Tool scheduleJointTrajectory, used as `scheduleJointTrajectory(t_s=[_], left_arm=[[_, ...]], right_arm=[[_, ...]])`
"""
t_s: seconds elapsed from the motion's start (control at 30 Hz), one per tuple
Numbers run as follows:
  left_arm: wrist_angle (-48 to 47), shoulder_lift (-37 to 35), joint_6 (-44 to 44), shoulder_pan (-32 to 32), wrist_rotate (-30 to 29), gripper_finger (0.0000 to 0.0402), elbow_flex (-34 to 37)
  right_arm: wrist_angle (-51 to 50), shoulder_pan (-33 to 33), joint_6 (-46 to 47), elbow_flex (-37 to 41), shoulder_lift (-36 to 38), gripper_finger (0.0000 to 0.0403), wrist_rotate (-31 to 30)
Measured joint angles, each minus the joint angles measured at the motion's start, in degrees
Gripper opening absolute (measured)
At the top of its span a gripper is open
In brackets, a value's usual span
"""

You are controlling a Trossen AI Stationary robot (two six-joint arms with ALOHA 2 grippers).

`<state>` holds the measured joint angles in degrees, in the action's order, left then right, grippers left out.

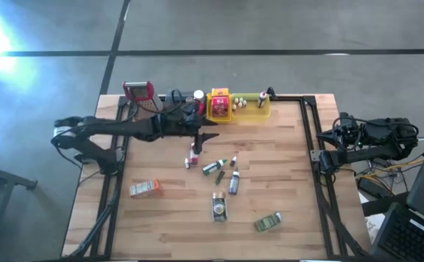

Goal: Pick & Place Kitchen Items
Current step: Put the orange cereal box into the yellow bin

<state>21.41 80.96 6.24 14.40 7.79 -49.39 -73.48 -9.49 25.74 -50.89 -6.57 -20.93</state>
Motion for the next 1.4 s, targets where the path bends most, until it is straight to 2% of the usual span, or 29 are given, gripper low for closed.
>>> scheduleJointTrajectory(t_s=[0.13, 0.2, 0.33, 0.43, 0.77, 1.03, 1.27, 1.4], left_arm=[[-4.9, -1.4, -0.7, 0.2, 0.0, 0.0197, 0.0], [-9.0, -3.9, -0.7, 0.2, -2.0, 0.0197, 0.0], [-23.8, -9.6, -2.1, -0.6, -5.4, 0.0201, 0.0], [-36.6, -14.3, -7.1, -2.3, -6.1, 0.0209, 0.0], [-66.3, -27.3, -23.5, -12.1, -18.5, 0.0240, 0.0], [-79.0, -30.3, -36.8, -18.9, -20.7, 0.0304, 0.0], [-82.5, -28.8, -39.4, -24.1, -17.8, 0.0392, 0.0], [-83.0, -26.8, -40.7, -26.1, -17.1, 0.0392, -0.9]], right_arm=[[0.0, 0.0, 0.0, 0.0, 0.0, 0.0008, 0.0], [0.0, 0.0, 0.0, 0.0, 0.0, 0.0008, 0.0], [0.0, 0.0, 0.0, 0.0, 0.0, 0.0008, 0.0], [0.0, 0.0, 0.0, 0.0, 0.0, 0.0008, 0.0], [0.0, 0.0, 0.0, 0.0, 0.0, 0.0008, 0.0], [0.0, 0.0, 0.0, 0.0, 0.0, 0.0008, 0.0], [0.0, 0.0, 0.0, 0.0, 0.0, 0.0008, 0.0], [0.0, 0.0, 0.0, 0.0, 0.0, 0.0008, 0.0]])
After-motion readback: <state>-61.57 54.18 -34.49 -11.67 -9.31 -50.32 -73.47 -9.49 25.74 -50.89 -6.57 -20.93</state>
